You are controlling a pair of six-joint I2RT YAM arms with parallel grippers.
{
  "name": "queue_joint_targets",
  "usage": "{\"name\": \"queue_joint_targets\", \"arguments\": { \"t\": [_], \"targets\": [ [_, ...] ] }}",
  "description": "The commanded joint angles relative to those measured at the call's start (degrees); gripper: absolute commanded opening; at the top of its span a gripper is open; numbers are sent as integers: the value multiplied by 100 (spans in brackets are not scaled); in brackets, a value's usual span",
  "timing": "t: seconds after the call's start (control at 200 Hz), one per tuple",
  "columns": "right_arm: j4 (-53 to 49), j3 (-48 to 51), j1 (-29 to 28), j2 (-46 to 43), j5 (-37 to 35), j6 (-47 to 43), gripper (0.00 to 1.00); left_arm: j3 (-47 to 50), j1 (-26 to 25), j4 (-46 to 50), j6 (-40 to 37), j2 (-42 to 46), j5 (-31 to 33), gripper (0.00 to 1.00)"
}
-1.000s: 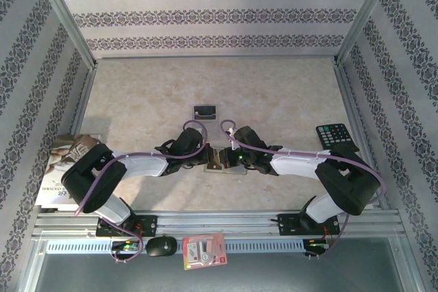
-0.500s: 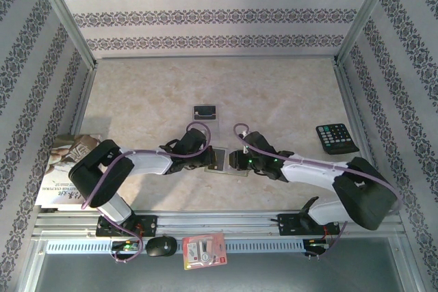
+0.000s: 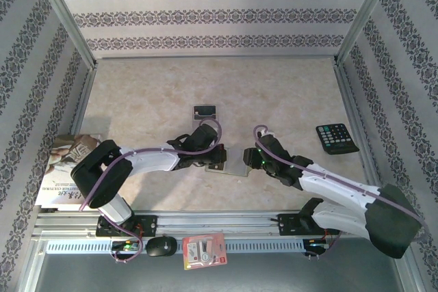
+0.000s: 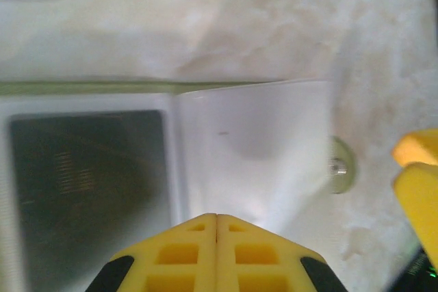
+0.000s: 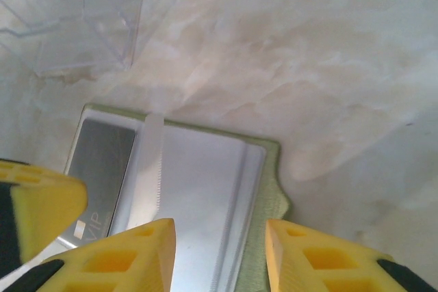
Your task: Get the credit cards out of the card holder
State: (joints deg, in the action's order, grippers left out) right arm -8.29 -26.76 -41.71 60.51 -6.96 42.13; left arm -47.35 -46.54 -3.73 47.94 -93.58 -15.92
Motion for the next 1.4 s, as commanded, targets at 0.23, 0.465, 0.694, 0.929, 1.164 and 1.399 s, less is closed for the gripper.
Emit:
{"name": "queue_joint_targets", "arguments": {
  "t": [0.23,0.465,0.694,0.929,1.164,1.399],
  "targets": [
    [-606,24,304,-754,-440,-111,37,-1058,-355,392,-339,-1268,-1423,2],
    [-530,-31,391,-681,-265,-180,37,-964,-325,204,-257,-1296,-1558,7],
    [-171,-253,395,-231,318,-427,38,-371,-115,-332,-319,226,-634,33],
    [326,-753,27,624,1157,-662,37,805,778,-210,-342,1351,-29,37],
    [689,-1505,-258,2080,1991,-261,23,1097,1156,-475,-644,1079,-315,43],
    [-195,-1595,-215,2357,1028,54,21,1122,1166,-694,-753,801,-441,46]
  ]
}}
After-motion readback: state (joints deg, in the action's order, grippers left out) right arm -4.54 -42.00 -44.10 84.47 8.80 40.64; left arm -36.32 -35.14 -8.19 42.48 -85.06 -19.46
